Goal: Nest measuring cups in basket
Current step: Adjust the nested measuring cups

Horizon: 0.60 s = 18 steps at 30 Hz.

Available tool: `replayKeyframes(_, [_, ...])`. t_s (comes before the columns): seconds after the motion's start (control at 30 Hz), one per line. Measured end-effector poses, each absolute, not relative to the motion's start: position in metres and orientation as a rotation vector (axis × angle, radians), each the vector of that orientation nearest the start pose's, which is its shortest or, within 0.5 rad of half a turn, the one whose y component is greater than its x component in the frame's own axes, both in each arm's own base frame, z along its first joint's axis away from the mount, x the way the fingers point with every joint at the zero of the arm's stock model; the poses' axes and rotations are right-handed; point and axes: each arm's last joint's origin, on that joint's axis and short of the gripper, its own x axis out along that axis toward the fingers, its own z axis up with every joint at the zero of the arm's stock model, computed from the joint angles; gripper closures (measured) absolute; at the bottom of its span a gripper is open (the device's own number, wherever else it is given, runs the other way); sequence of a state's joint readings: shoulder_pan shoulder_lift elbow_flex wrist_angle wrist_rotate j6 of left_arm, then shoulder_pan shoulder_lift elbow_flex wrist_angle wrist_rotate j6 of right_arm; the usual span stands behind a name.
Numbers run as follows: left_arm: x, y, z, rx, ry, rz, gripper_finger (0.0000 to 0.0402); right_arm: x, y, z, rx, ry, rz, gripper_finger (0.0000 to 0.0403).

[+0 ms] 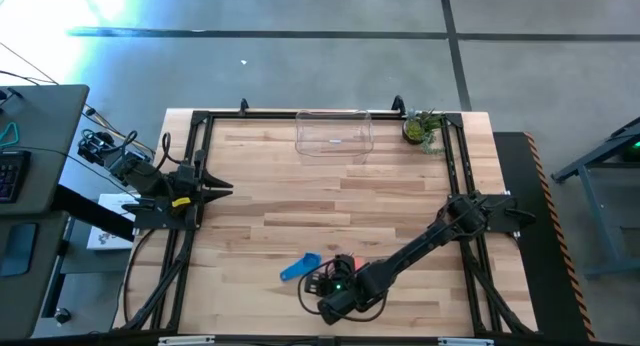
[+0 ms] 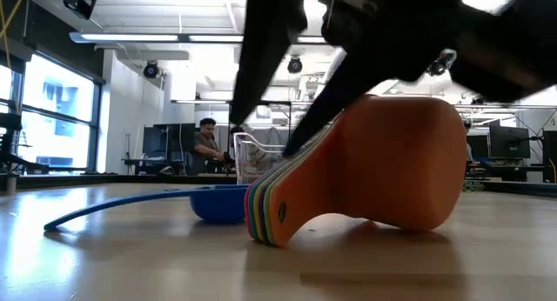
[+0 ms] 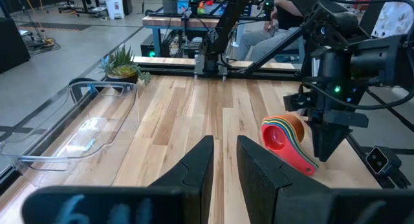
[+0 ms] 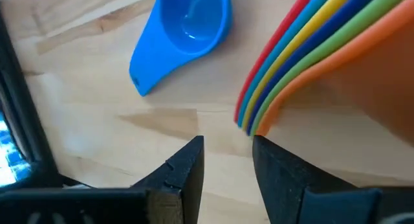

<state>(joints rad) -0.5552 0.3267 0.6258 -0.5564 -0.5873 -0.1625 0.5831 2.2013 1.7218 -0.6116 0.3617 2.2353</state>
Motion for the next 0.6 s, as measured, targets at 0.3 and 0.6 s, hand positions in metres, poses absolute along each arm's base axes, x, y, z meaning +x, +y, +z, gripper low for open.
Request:
replayKeyframes(0.3, [0.072, -0.026, 0.294, -0.023, 0.213, 0.049, 0.0344, 0.394, 0.239, 0.232, 1.5, 0.669, -1.004, 0.0279])
replayKeyframes(0.6, [0.072, -0.026, 0.294, -0.023, 0.213, 0.05, 0.0344, 0.404, 0.226, 0.246, 1.673, 0.796, -1.068, 0.0279])
